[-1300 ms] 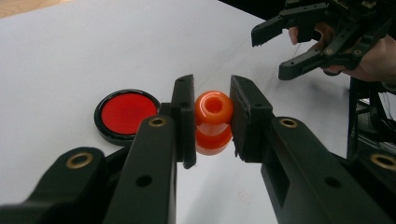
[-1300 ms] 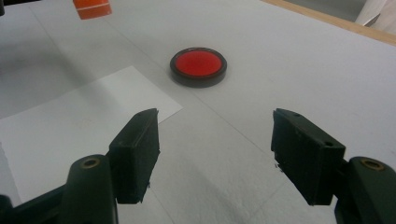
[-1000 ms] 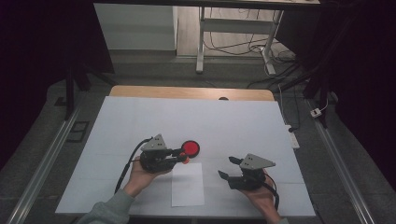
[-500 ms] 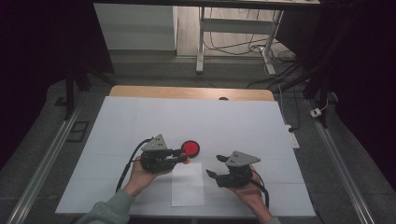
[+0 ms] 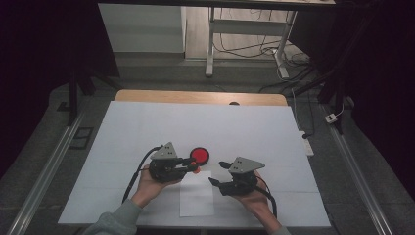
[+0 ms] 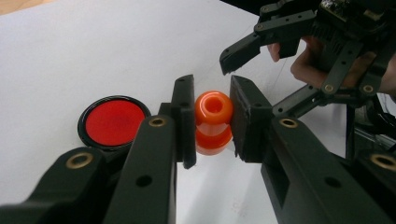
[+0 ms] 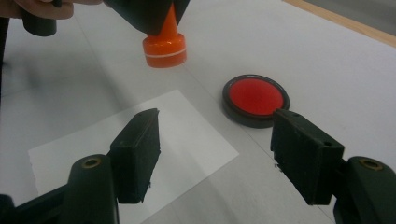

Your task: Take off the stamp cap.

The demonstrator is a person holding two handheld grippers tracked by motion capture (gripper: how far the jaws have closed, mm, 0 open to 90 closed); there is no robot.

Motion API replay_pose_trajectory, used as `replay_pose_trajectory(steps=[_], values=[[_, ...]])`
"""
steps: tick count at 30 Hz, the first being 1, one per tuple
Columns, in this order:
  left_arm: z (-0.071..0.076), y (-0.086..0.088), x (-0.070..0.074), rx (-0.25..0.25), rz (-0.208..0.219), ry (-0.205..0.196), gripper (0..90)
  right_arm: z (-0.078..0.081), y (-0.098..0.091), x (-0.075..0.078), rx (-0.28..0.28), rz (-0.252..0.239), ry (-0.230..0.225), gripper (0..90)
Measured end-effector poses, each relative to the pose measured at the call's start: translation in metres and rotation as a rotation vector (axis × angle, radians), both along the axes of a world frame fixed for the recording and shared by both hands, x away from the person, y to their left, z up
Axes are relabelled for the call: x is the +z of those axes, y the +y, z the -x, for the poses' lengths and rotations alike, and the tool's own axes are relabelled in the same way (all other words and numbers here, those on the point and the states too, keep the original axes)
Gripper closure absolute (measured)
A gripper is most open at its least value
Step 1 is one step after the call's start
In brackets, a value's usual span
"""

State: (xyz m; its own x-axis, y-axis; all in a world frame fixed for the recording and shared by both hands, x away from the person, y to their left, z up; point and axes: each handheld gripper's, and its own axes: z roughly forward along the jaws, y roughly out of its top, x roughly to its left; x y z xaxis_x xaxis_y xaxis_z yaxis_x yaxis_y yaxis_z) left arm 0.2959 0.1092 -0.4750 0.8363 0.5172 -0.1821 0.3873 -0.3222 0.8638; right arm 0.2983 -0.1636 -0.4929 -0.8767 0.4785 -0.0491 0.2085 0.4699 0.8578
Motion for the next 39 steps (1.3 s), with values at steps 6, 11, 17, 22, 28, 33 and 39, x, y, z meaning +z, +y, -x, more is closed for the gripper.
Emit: replay_pose_trajectory(steps=[6,11,17,22,28,33,39], values=[[0.0,0.0,0.0,-0.001,0.003,0.0,71.9,0.0,0.008,-0.003,0.015,0.01,0.002,32.6],[0.0,-0.001,-0.001,-0.001,0.003,0.004,71.9,0.001,0.014,-0.003,0.024,0.007,0.004,32.7],[0.0,-0.004,-0.002,-0.009,0.0,0.005,72.0,0.002,0.022,-0.005,0.039,0.016,0.006,32.8],[0.0,-0.005,-0.003,-0.012,0.003,0.009,71.9,0.002,0.027,-0.006,0.054,0.012,0.007,32.9],[0.0,-0.007,-0.003,-0.018,0.002,0.012,71.9,0.002,0.035,-0.008,0.069,0.021,0.003,33.3],[0.001,-0.007,-0.004,-0.023,-0.001,0.011,72.0,0.001,0.044,-0.009,0.07,0.026,-0.002,35.7],[0.001,-0.008,-0.004,-0.025,0.0,0.012,72.0,0.001,0.047,-0.01,0.054,0.019,-0.001,38.8]])
